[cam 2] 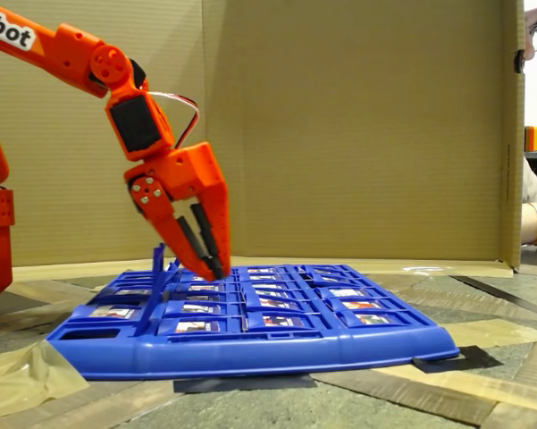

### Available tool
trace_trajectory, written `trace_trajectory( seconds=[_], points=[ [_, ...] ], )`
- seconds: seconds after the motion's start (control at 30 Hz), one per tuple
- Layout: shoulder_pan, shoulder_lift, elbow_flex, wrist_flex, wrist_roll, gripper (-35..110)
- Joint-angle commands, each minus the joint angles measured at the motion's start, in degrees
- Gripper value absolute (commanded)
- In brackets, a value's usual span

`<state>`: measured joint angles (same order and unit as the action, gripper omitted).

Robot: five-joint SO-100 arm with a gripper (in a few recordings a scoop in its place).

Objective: Flip A3.

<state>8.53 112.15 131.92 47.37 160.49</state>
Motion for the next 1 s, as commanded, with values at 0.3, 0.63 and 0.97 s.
trace_trajectory(
  seconds=[0.3, 0.63, 0.97],
  points=[
    [-0.1, 0.1, -5.2, 8.2, -0.3, 0],
    [-1.8, 8.6, -2.0, -17.5, 1.1, 0],
    [-2.9, 20.3, 4.7, -38.8, 3.9, 0]
  ],
)
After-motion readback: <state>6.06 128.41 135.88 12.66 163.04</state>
